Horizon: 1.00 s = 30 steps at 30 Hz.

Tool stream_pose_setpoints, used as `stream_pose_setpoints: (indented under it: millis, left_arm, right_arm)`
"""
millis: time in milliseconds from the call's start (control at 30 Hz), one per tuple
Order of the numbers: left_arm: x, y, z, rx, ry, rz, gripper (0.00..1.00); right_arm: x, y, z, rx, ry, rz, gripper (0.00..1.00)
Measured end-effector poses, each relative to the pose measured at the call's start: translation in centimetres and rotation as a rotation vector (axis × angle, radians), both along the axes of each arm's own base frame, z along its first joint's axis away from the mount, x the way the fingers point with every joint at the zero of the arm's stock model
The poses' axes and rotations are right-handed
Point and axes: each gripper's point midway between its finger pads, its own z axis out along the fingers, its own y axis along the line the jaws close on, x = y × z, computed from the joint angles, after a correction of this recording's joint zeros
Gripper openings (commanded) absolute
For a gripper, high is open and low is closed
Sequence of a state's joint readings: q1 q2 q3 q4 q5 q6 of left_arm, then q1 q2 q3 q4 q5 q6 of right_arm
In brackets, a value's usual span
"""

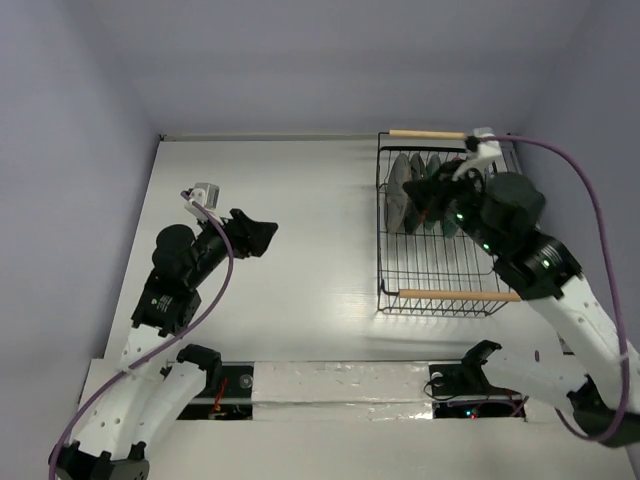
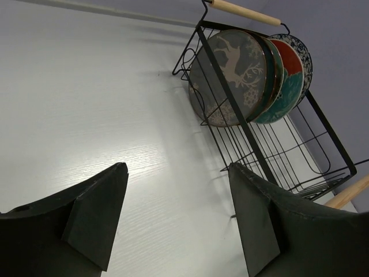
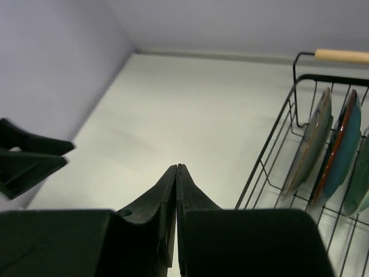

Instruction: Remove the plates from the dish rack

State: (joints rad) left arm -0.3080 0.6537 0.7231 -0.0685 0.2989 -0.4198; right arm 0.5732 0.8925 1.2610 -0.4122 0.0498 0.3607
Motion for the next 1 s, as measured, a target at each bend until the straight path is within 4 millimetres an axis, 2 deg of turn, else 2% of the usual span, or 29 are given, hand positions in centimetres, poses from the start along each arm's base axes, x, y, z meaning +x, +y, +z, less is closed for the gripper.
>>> stream_pose_setpoints:
  millis: [33,67,133,167,233,267,367,433,467,500,533,600,667,833,867,1000]
  left_arm:
    - [-0.1,0.0,0.0,0.001,0.000,0.000,0.66]
    - [-0.1,0.1,0.0,0.003,-0.001,0.000,0.60]
    - [-0.3,0.2,0.0,0.009,-0.006,0.004,0.53]
    - [-0.4,0.4,0.1,0.010,-0.010,0.008,0.42]
    - [-0.8,0.5,0.3,0.008,-0.023,0.011,0.30]
    - [-0.9,0.6,0.4,0.008,-0.030,0.010,0.18]
    - [-1.4,0.7,0.5,0.009,-0.036,0.009,0.00]
    - [-1.6,0.9,0.4,0.013,-0.037,0.017,0.00]
    - [-1.7,1.0,0.4,0.014,-0.036,0.021,0.00]
    - [-1.7,1.1,0.3,0.015,-0.034,0.026,0.00]
    - [-1.7,1.3,0.1,0.017,-0.032,0.033,0.00]
    - [-1.8,1.4,-0.4,0.026,-0.019,0.041,0.15]
    - [-1.9,1.6,-0.7,0.031,-0.009,0.047,0.29]
    - [-1.9,1.6,-0.9,0.036,-0.006,0.050,0.39]
    - [-1.9,1.6,-0.9,0.037,-0.006,0.049,0.44]
    - [-2.0,1.6,-1.3,0.038,0.000,0.048,0.52]
  right_arm:
    - [0.7,0.8,-0.5,-0.033,0.023,-0.013,0.02]
    - [1.4,1.4,-1.1,-0.068,0.044,-0.031,0.00]
    - [3.2,2.1,-3.2,-0.142,0.101,-0.080,0.00]
    - [3.8,2.1,-4.3,-0.178,0.128,-0.103,0.00]
    - [4.8,1.7,-6.8,-0.251,0.188,-0.155,0.00]
    - [5.1,1.4,-7.7,-0.278,0.210,-0.179,0.00]
    - [5.7,0.4,-9.3,-0.336,0.248,-0.241,0.00]
    - [5.9,-0.2,-9.4,-0.359,0.258,-0.276,0.02]
    - [6.1,-0.5,-9.2,-0.368,0.259,-0.299,0.06]
    - [6.4,-0.7,-9.0,-0.375,0.259,-0.320,0.17]
    - [6.7,-1.0,-8.9,-0.382,0.261,-0.344,0.22]
    - [7.4,-1.4,-8.8,-0.405,0.266,-0.384,0.38]
    - [8.3,-1.6,-9.1,-0.430,0.282,-0.409,0.43]
    - [10.3,-2.8,-11.5,-0.485,0.345,-0.453,0.45]
    - [10.7,-3.0,-11.9,-0.497,0.360,-0.462,0.44]
    - [13.0,-3.2,-13.1,-0.519,0.393,-0.485,0.41]
